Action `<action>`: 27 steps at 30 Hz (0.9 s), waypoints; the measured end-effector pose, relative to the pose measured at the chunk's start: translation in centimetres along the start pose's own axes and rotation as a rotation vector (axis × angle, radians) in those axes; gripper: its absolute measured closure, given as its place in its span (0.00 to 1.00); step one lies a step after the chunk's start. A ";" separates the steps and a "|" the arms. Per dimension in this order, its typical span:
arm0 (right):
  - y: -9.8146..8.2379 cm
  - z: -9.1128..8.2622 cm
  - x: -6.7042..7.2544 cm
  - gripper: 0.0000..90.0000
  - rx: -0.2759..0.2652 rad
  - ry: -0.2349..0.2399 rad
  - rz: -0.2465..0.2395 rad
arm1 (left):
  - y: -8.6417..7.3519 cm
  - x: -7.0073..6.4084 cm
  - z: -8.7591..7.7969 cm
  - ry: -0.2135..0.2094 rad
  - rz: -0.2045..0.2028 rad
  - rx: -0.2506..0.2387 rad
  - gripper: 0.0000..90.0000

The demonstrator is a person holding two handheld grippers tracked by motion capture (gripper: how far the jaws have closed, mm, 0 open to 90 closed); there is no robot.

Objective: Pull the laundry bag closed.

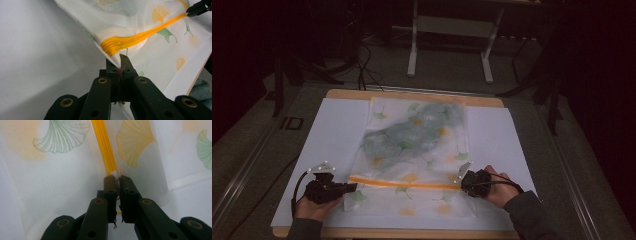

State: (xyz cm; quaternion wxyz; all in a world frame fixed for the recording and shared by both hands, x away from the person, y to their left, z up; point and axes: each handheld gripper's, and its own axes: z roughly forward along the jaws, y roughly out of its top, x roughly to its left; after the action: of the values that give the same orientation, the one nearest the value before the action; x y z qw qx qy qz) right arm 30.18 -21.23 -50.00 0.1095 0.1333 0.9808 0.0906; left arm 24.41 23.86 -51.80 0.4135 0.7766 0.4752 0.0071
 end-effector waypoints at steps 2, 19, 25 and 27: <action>-0.4 0.0 0.0 0.94 -0.004 0.004 0.015 | 0.0 0.0 0.0 0.001 0.000 0.000 0.98; -2.9 0.0 -0.5 0.93 -0.142 0.046 0.120 | -0.3 -0.1 0.2 -0.010 -0.003 0.017 0.98; -3.9 0.1 -0.5 0.90 -0.210 0.061 0.165 | -0.5 0.1 0.0 -0.029 -0.006 0.006 0.91; -4.2 0.1 -0.5 0.86 -0.237 0.073 0.180 | -0.7 0.3 -0.4 -0.023 -0.013 -0.007 0.86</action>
State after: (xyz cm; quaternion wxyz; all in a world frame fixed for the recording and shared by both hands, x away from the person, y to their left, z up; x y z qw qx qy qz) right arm 29.62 -25.35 -50.91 0.0803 0.2034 0.9507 0.2199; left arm 23.90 24.46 -52.06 0.4218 0.7720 0.4755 -0.0032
